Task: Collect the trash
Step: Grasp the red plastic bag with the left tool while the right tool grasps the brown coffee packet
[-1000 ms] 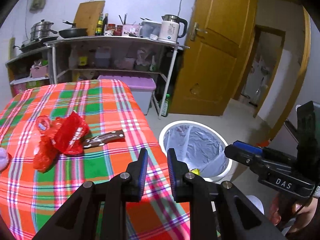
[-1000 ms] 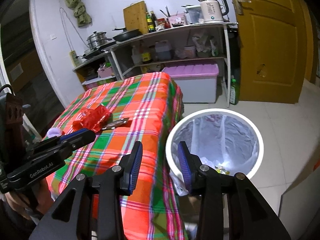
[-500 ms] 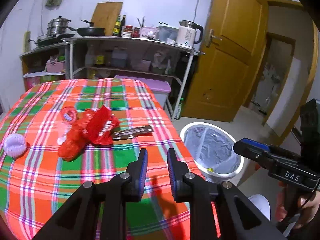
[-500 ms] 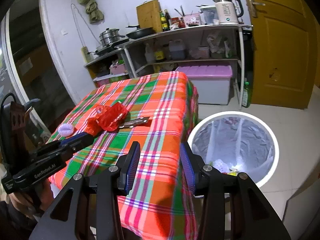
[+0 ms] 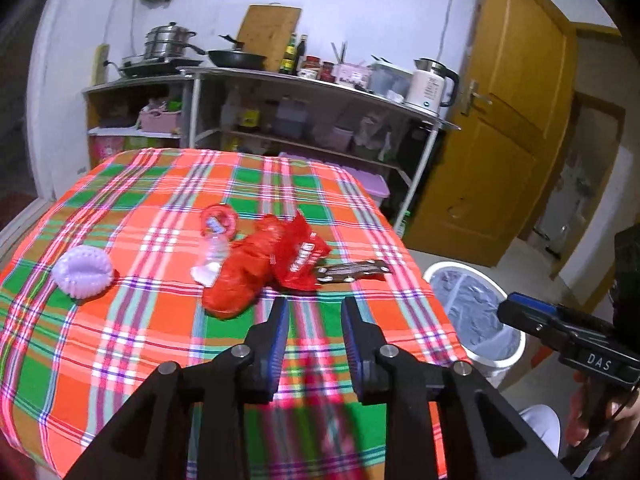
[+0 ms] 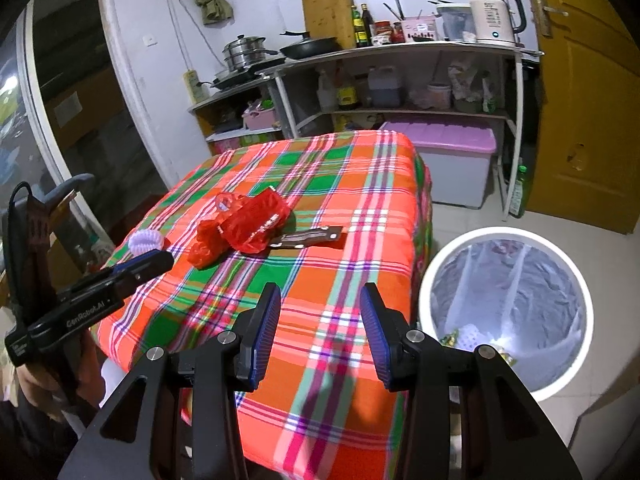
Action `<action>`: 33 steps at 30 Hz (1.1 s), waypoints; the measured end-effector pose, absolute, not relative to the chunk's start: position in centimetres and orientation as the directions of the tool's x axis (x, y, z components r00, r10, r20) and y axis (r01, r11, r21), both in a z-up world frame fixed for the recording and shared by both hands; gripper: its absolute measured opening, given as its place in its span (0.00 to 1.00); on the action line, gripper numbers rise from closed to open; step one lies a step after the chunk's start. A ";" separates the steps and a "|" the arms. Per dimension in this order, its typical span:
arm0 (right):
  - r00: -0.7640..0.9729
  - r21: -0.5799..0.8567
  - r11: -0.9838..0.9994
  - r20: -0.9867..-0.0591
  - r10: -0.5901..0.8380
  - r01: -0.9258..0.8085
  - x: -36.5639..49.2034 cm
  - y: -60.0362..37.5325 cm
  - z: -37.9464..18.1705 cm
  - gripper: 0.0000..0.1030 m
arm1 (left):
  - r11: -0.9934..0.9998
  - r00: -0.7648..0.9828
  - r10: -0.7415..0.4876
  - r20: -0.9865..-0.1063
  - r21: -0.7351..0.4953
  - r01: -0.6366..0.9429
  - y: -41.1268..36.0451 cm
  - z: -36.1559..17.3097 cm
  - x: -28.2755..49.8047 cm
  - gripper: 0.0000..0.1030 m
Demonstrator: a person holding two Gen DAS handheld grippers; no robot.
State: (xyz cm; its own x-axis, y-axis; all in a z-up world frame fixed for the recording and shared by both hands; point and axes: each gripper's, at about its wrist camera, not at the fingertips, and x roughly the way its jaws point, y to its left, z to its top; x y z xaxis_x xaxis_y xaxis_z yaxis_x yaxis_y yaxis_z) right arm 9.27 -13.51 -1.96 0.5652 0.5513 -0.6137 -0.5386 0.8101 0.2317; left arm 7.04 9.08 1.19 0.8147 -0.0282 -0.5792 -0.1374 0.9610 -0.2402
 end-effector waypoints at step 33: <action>0.501 0.189 0.783 -0.676 0.541 -0.592 15.2 -7.4 -4.6 0.41 | 0.967 0.722 0.018 -0.692 -0.171 -0.188 14.5 -4.0 13.7 0.45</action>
State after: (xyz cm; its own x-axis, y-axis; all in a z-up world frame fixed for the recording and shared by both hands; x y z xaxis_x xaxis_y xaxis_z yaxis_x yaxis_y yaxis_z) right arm 15.25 -7.38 -4.65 0.5005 0.5414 -0.6755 -0.5923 0.7833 0.1889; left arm 13.71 14.46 -4.05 0.7218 0.0178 -0.6919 -0.1879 0.9672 -0.1712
